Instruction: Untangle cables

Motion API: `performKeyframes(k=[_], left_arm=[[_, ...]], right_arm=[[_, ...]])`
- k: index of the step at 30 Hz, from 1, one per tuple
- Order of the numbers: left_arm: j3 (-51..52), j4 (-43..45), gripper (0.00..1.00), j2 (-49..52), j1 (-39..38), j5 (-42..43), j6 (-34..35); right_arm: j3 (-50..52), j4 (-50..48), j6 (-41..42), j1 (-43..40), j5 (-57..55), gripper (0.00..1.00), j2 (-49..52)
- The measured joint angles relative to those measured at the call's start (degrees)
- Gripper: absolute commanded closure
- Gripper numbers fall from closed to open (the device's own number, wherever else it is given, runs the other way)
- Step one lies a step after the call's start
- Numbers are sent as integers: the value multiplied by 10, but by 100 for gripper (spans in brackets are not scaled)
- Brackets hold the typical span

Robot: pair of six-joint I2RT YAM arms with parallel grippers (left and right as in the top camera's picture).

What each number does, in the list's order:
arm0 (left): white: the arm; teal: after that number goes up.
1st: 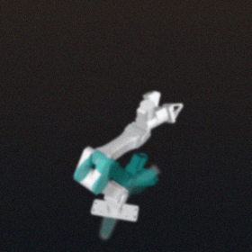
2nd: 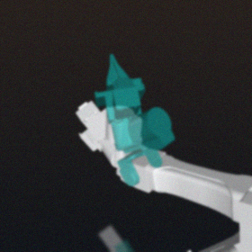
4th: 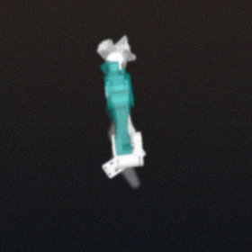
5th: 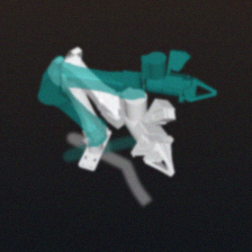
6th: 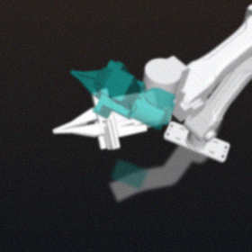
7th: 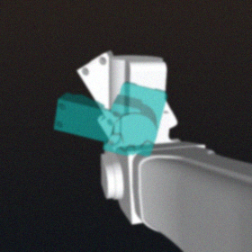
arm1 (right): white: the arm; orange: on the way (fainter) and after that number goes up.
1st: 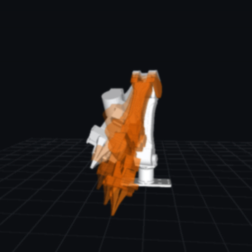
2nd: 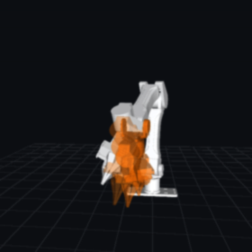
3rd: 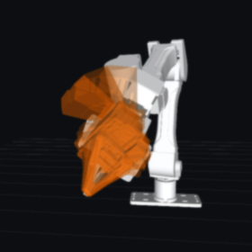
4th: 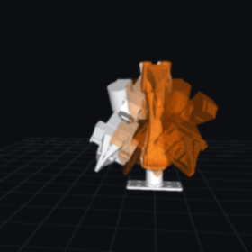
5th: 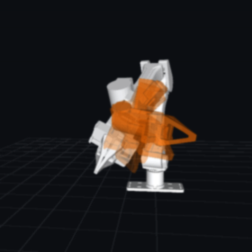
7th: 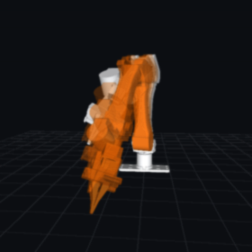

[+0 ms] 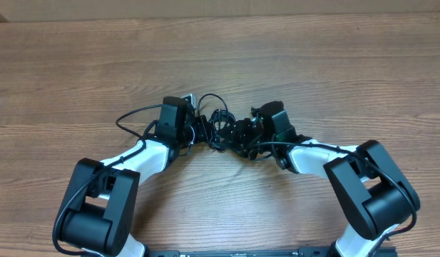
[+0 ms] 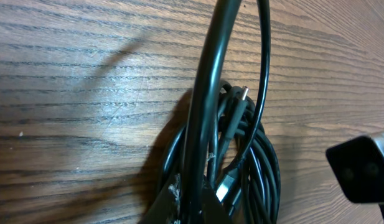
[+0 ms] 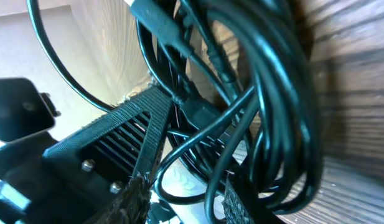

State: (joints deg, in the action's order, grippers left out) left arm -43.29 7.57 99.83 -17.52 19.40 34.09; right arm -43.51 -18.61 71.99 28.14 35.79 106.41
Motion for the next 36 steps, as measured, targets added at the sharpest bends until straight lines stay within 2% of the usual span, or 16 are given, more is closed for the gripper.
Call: performKeyframes(k=[9, 13, 14, 19, 21, 28, 36], left_arm=[[0, 14, 96, 0, 0, 24, -8], [0, 14, 96, 0, 0, 36, -13], [0, 14, 96, 0, 0, 38, -13], [0, 15, 96, 0, 0, 43, -13], [0, 15, 96, 0, 0, 44, -13], [0, 3, 96, 0, 0, 40, -13], [-7, 6, 96, 0, 3, 30, -12]], right_arm=[[0, -2, 0, 24, -73, 61, 0], [0, -13, 0, 34, -105, 56, 0], [0, -23, 0, 36, -111, 58, 0], [0, -41, -2, 42, -126, 80, 0], [0, -38, 0, 42, -128, 96, 0], [1, -48, 3, 39, -96, 96, 1], [6, -219, 7, -12, 72, 96, 11]])
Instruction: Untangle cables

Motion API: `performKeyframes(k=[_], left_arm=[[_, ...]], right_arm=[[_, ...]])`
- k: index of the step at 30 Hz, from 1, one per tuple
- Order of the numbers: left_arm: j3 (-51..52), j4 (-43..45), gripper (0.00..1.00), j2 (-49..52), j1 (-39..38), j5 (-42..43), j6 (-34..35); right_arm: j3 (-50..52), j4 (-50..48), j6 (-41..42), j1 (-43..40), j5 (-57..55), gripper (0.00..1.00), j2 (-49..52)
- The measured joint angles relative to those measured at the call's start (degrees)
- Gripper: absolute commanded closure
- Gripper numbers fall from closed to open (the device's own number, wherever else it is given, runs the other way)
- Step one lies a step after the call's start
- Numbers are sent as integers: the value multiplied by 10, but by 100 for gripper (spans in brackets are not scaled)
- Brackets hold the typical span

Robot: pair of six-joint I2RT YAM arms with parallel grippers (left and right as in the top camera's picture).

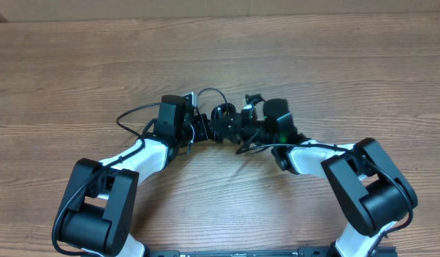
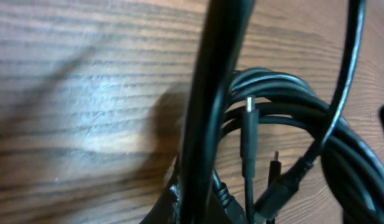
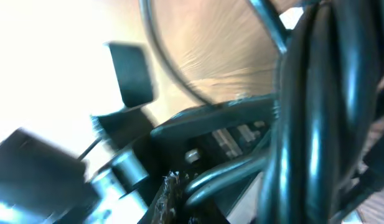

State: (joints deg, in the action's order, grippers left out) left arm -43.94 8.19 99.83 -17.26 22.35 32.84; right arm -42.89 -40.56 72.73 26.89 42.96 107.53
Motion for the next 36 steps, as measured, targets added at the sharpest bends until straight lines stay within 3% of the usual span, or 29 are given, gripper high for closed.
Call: performKeyframes(k=[8, 18, 25, 36], left_arm=[[-6, 2, 96, 0, -1, 1, 0], [-6, -13, 96, 0, -4, -63, 35], [-7, -13, 96, -1, -4, -104, 59], [-5, -22, 96, 3, -2, -153, 61]], right_arm=[[0, -23, 56, -47, 103, 96, 1], [0, -29, 166, -56, 138, 96, 1], [1, -119, 217, -92, 186, 96, 4], [-1, -142, 215, -153, 247, 94, 0]])
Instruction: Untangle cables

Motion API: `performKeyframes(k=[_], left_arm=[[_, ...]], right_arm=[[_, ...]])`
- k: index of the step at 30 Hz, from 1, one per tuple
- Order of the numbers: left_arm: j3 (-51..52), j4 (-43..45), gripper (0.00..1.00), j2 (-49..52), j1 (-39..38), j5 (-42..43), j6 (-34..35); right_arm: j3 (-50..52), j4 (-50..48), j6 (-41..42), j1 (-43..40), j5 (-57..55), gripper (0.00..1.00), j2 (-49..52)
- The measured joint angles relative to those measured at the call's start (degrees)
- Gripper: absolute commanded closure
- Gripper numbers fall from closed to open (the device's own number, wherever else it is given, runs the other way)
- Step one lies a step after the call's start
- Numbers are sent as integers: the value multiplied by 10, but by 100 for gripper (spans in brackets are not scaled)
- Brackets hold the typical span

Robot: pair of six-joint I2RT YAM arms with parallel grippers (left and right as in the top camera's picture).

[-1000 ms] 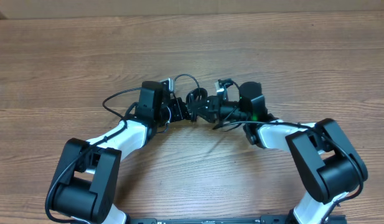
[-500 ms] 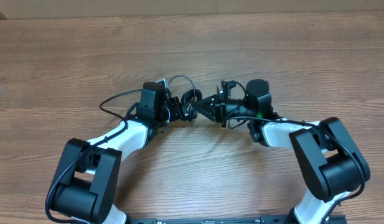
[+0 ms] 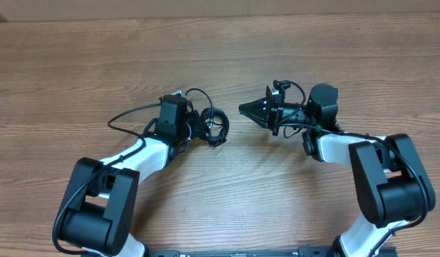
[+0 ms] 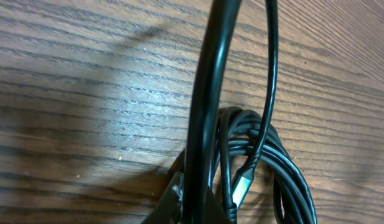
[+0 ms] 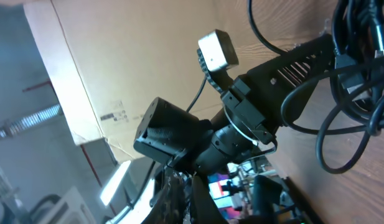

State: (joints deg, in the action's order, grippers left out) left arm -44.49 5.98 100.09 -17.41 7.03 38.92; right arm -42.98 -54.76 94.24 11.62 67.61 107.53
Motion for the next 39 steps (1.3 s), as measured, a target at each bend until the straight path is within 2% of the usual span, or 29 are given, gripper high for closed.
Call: performKeyframes(k=[1, 2, 3, 6, 8, 15, 22, 36, 39], left_arm=[[0, 0, 96, 0, 0, 0, 0], [0, 1, 96, 0, 0, 0, 0], [0, 1, 96, 0, 0, 0, 0], [0, 4, 96, 0, 0, 2, 0], [0, 5, 96, 0, 0, 6, 0], [0, 9, 96, 0, 3, 44, -3], [0, 9, 96, 0, 18, 99, -15], [0, 12, 96, 0, 19, 193, -61], [0, 13, 96, 0, 19, 208, -74]], right_arm=[[0, 5, -7, 1, 2, 89, 0], [0, 18, -18, 3, 6, 79, 0], [0, 27, -23, 6, 6, 74, 0], [-1, 91, -62, 20, 11, 62, 0], [-2, 137, -93, 29, 9, 59, 0], [-1, 273, -200, 39, -18, 59, 0], [-1, 314, -249, 51, -70, 58, 0], [-1, 316, -236, 121, -181, 58, 0], [-1, 316, -215, 122, -203, 53, 0]])
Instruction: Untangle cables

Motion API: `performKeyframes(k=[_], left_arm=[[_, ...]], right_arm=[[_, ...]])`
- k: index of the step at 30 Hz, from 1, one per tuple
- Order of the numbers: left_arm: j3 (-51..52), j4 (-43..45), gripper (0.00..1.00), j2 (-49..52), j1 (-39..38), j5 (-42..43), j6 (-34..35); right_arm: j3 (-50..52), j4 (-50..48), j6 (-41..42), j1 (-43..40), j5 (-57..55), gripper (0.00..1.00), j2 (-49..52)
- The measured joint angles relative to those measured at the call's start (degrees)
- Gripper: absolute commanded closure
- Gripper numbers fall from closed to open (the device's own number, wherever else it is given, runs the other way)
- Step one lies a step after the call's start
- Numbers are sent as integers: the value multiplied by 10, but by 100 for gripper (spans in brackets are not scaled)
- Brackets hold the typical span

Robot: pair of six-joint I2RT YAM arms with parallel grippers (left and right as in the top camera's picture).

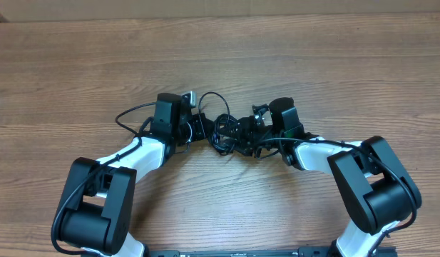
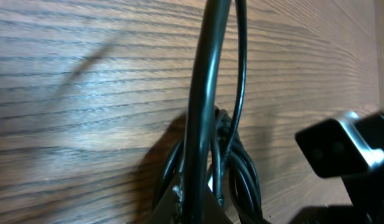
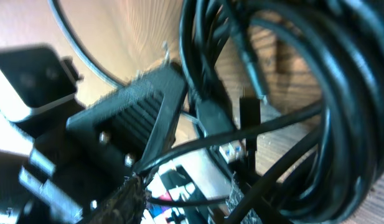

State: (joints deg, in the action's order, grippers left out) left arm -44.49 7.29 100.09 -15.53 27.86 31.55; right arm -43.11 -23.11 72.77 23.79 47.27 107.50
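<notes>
A bundle of black cables point(image 1: 223, 132) lies mid-table between both grippers. My left gripper point(image 1: 200, 128) is at its left side, shut on a thick black cable point(image 2: 201, 93) that runs up from the jaws; the coil point(image 2: 238, 180) lies just beyond on the wood. My right gripper point(image 1: 242, 138) is at the bundle's right side. In the right wrist view its fingers point(image 3: 132, 199) stand apart, with thin strands crossing the gap and the coiled bundle point(image 3: 304, 74) right in front. A loose cable loop point(image 1: 130, 114) trails off to the left.
The wooden table point(image 1: 312, 64) stretches all round, with a cardboard wall point(image 1: 220, 7) along its far edge. Both arm bases point(image 1: 98, 214) stand at the near edge. The right arm's camera housing point(image 2: 341, 146) shows in the left wrist view.
My right gripper was off to the right, away from the bundle; now it is back at the bundle's right side, fingers apart among the strands. The left gripper still holds its cable.
Both grippers were at the bundle, the left shut on a thick cable. The bundle then sat slightly farther back between them. Then the right gripper was away to the right, with the bundle left at the left gripper. Now both are at it again.
</notes>
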Motion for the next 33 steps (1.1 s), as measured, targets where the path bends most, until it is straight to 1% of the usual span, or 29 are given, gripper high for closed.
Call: performKeyframes(k=[5, 12, 17, 20, 24, 28, 31, 33], left_arm=[[0, 0, 96, 0, 0, 17, -10], [0, 0, 96, 0, 0, 24, -18], [0, 0, 96, 0, 0, 31, -18], [0, 0, 96, 0, 0, 33, -18], [0, 0, 96, 0, 0, 33, -18], [0, 1, 96, 0, 0, 33, -18], [0, 1, 96, 0, 0, 34, -18], [0, 0, 96, 0, 0, 34, -18]], right_arm=[[0, -6, 33, 0, -18, 51, 0], [0, -55, 60, 0, -2, 50, 0], [0, -58, 66, 1, -1, 51, 0], [0, -58, 67, 6, -1, 54, 0], [0, -57, 69, 17, -1, 55, 0], [0, -39, 68, 22, -1, 66, 0], [0, -37, 70, 22, -1, 72, 0], [0, -37, 69, 22, -1, 84, 0]])
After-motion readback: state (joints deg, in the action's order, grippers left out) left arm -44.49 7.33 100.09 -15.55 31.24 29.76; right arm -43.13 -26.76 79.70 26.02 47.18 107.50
